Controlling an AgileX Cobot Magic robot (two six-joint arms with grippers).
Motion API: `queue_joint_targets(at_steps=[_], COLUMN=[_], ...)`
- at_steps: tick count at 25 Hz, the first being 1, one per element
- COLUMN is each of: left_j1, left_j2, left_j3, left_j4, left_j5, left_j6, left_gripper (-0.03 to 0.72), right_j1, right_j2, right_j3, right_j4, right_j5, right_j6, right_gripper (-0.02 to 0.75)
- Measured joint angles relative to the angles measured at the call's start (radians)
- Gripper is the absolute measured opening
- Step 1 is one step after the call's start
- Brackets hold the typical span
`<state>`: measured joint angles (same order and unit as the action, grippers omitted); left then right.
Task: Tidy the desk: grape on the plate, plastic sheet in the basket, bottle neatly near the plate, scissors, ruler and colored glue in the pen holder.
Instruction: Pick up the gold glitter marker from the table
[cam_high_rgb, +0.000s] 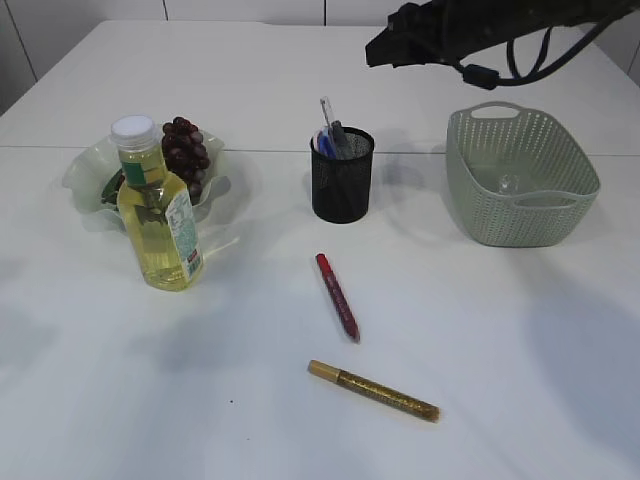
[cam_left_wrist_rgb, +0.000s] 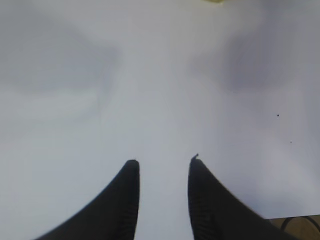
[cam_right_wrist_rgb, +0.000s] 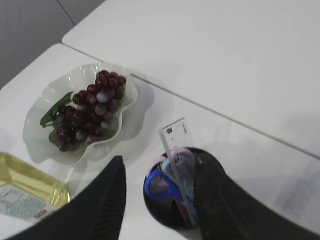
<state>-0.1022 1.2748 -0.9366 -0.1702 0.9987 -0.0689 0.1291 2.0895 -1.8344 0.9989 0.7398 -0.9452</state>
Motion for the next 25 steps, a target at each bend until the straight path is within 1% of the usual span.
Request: queue_joint_targets(at_steps=[2,5,8,11,14,20,22,25], left_j1=[0.0,0.0,0.0,0.0,0.0,0.0,0.0,0.0], left_j2=[0.0,0.0,0.0,0.0,0.0,0.0,0.0,0.0], left_j3=[0.0,0.0,0.0,0.0,0.0,0.0,0.0,0.0], left_j4=[0.0,0.0,0.0,0.0,0.0,0.0,0.0,0.002], left_j5=[-0.002,-0.018,-0.04,-0.047,-0.045,-0.042,-0.041,-0.039], left_j6=[0.0,0.0,0.0,0.0,0.0,0.0,0.0,0.0], left_gripper=[0.246,0.246,0.246,0.246,0.246,0.246,0.246,0.246], right_j1=[0.002,0.004,0.022,0.068,0.133,0.247,0.275,0.317], right_j2=[-0.042,-0.092,-0.128,-0.15,-0.173,-0.197,-0.197,-0.197], right_j3=[0.0,0.0,0.0,0.0,0.0,0.005,0.03,0.109], right_j4=[-0.096,-0.171,-0.302,-0.473,-0.594,-0.716,-0.748,-0.816], right_j5=[0.058,0.149,0.225,0.299,0.332,0.426,0.46,0.479], right_j6=[0.104,0.24,0.363,0.458,0.508,0.582,0.619,0.67], right_gripper=[0.365,0.365,0.365,0.365,0.365,0.365,0.365,0.365])
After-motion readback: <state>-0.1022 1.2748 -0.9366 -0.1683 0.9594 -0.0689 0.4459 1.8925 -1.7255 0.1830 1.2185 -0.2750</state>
